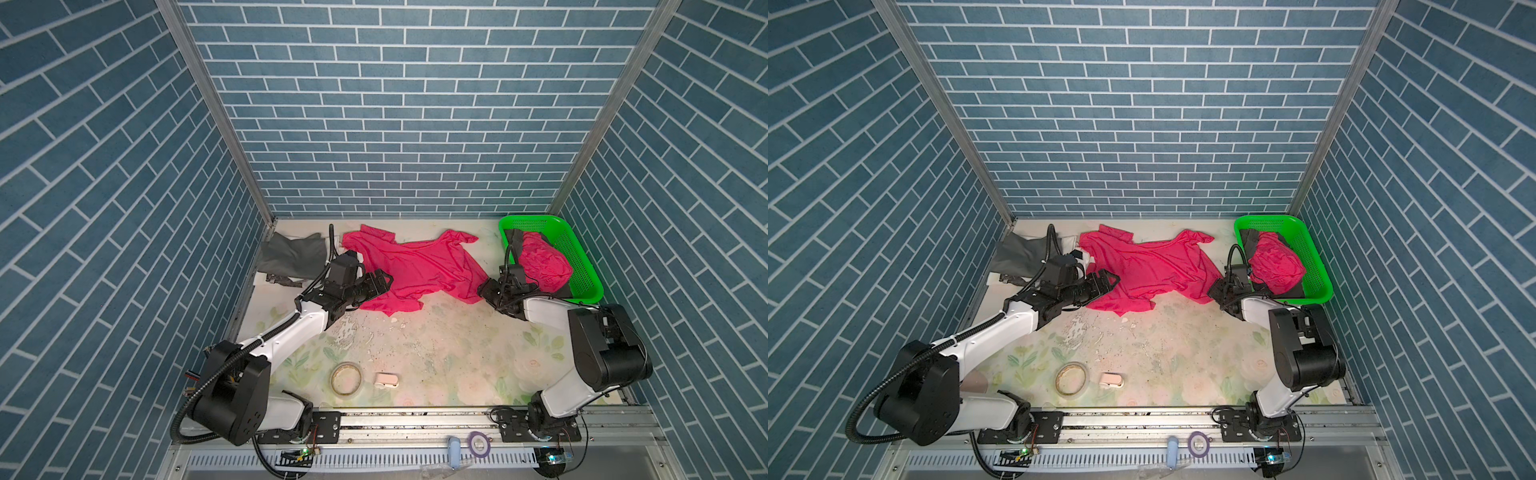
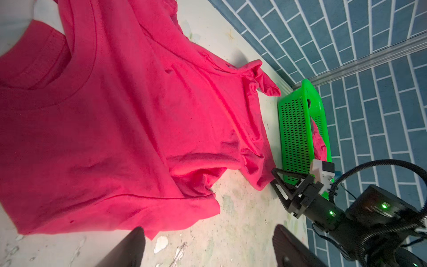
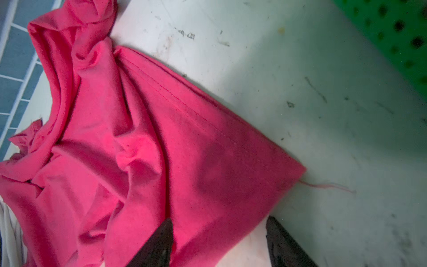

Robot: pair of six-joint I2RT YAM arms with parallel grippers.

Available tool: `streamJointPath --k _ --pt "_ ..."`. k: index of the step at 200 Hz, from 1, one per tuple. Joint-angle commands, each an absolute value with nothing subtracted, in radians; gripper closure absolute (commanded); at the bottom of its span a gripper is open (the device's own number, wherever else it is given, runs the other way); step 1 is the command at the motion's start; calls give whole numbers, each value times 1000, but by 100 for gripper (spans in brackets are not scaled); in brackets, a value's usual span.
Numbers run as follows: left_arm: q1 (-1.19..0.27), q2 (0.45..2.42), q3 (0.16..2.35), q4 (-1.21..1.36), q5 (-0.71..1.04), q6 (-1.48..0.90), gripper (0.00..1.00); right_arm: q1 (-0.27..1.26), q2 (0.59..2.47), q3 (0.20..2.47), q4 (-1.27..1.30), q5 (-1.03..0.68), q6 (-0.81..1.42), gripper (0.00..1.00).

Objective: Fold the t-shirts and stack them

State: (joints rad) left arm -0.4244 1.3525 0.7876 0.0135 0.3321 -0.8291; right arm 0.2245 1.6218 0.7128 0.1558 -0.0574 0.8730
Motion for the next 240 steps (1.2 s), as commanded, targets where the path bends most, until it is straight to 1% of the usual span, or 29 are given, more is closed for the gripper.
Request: streamJointPath --k 1,27,43,48,53,57,62,70,79,99,133,153,177,205,221,232,240 --pt "-429 1316 734 -9 328 -858 12 246 1662 700 228 -30 1014 39" --pt "-429 1295 687 8 320 -884 12 290 1675 712 211 51 1063 40" --pt "-432 1300 670 30 348 -907 12 298 1682 700 228 72 1087 49" --pt "-434 1304 664 38 355 -912 12 298 1685 696 232 72 1097 55" --pt "-438 1309 660 44 359 -915 12 297 1684 690 239 74 1103 64" --pt "-440 1315 659 44 360 -916 12 298 1682 685 245 75 1107 73" --pt "-443 1321 658 44 362 -915 12 300 1677 679 250 81 1111 81" --pt "-443 1331 657 39 362 -913 12 306 1659 671 251 97 1115 89" --pt "-442 1344 654 39 363 -913 12 317 1630 669 239 128 1109 94" --pt "-445 1369 647 63 375 -920 12 346 1549 684 182 214 1062 98" --pt "-440 1444 672 44 373 -890 12 358 1421 706 71 365 982 98" --pt "-444 1489 690 0 309 -855 12 357 1401 748 15 428 932 98" --pt "-443 1538 701 -9 298 -831 14 357 1403 819 -71 493 871 98" --pt "-442 1546 715 -25 203 -801 16 357 1379 827 -51 516 798 98" --pt "-441 1571 724 -22 169 -787 21 357 1377 837 -41 506 774 97" --pt "-440 1598 746 -44 151 -769 30 356 1378 846 -48 504 770 97" --pt "-441 1614 757 -51 144 -755 38 357 1377 848 -49 499 766 98"
